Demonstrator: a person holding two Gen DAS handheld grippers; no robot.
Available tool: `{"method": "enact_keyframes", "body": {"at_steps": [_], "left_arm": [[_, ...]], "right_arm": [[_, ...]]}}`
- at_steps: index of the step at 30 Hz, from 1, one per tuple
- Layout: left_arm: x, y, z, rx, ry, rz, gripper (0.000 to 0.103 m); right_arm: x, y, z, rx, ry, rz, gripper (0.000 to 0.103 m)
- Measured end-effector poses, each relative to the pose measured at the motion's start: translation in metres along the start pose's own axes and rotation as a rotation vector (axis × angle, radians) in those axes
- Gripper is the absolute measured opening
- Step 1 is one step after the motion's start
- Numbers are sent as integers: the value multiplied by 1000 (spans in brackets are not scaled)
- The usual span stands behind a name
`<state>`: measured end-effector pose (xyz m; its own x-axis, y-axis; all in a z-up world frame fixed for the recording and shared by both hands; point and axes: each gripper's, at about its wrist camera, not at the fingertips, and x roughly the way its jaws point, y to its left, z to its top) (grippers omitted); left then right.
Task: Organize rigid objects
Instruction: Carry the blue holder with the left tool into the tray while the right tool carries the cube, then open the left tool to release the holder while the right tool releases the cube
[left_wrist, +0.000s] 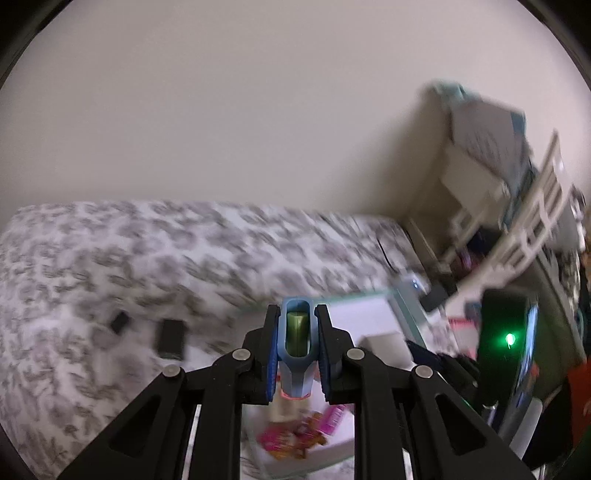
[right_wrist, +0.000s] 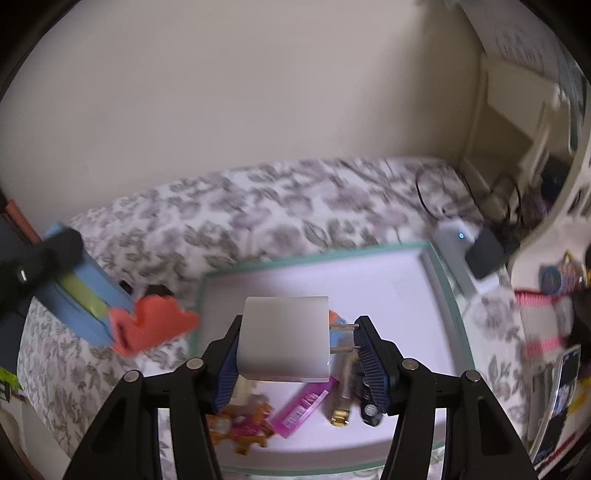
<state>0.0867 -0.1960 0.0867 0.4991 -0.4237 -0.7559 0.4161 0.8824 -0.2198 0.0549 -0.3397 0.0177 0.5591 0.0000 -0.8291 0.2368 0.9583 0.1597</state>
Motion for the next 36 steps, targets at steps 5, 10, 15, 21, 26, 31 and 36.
{"method": "enact_keyframes", "body": {"at_steps": [5,10,15,21,26,31,36], "left_arm": [[49,-21,-19,21,133,-28,19],[75,-19,-33,-12,205,-42,19],[88,-14,-39,-27,240,-24,19],[101,-7,-45,-71,283,-39,19],[105,0,-45,-115,304,-57,19],[103,3,-44,-115,308,-34,25],[101,6,-43,-110,310,11,29]], "right_arm": [[22,-18,-9,28,63,-22,61],[40,-28,-16,34,110,-37,61],[47,-26,-18,-12,116,-88,62],[51,-21,-19,-80,125,-152,62],[52,-21,-19,-79,128,-155,62],[52,-20,-18,-79,129,-149,62],[51,-18,-18,-83,130,-146,62]]}}
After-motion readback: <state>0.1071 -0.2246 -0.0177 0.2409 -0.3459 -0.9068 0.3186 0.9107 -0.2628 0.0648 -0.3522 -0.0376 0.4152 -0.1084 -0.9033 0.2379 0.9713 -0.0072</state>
